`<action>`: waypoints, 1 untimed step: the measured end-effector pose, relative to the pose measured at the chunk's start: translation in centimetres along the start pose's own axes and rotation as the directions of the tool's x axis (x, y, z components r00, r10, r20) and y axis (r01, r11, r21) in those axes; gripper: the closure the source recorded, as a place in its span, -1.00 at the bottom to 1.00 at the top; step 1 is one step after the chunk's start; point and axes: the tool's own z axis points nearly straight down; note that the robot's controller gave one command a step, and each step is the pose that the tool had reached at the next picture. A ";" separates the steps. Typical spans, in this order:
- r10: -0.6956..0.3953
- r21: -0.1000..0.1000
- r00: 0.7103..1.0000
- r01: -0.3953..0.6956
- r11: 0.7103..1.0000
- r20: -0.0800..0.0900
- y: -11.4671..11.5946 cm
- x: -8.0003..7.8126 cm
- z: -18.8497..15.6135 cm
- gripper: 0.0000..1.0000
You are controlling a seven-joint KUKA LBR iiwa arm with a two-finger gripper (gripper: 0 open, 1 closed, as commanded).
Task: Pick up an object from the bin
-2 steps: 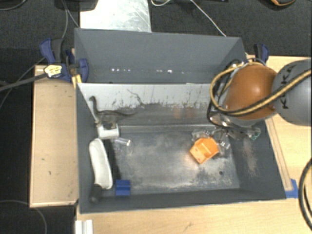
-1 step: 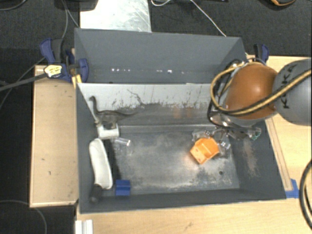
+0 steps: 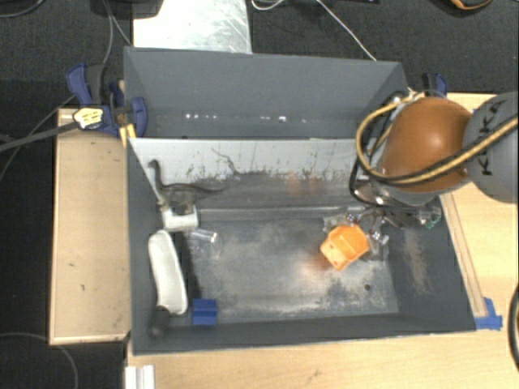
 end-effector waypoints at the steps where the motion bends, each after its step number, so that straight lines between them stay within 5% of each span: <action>1: 0.001 0.008 1.000 -0.001 1.000 0.006 -0.2 -0.1 -2.9 1.00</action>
Offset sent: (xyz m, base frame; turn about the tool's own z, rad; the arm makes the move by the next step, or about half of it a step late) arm 0.0001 0.0000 0.0784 0.0000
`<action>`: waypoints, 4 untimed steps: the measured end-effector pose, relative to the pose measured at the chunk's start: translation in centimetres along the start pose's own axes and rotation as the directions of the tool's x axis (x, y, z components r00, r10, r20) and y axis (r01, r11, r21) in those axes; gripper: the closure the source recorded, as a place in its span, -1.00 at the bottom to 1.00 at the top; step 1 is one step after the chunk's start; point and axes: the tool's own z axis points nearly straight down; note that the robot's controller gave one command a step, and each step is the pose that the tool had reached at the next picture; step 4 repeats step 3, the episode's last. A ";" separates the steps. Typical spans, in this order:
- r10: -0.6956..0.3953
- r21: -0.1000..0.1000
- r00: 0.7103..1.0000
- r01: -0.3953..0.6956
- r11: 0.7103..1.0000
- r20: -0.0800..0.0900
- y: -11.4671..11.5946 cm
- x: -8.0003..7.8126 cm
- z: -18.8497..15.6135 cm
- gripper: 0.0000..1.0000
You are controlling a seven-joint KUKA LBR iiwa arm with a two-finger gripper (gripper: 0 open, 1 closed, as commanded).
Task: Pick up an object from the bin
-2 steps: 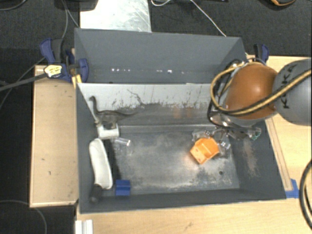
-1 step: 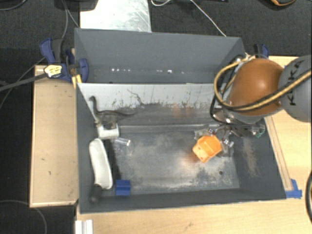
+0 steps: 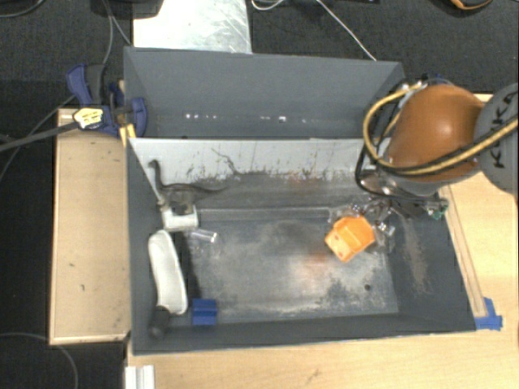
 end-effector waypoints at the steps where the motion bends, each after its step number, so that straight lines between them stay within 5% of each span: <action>1: 0.002 -0.002 1.000 -0.002 1.000 -0.001 0.0 0.0 -1.5 1.00; 4: 0.006 0.003 1.000 -0.006 1.000 0.003 -0.1 -0.1 -3.8 1.00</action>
Offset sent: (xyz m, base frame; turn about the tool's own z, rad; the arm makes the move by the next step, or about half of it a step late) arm 0.0001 -0.0001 0.0488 0.0000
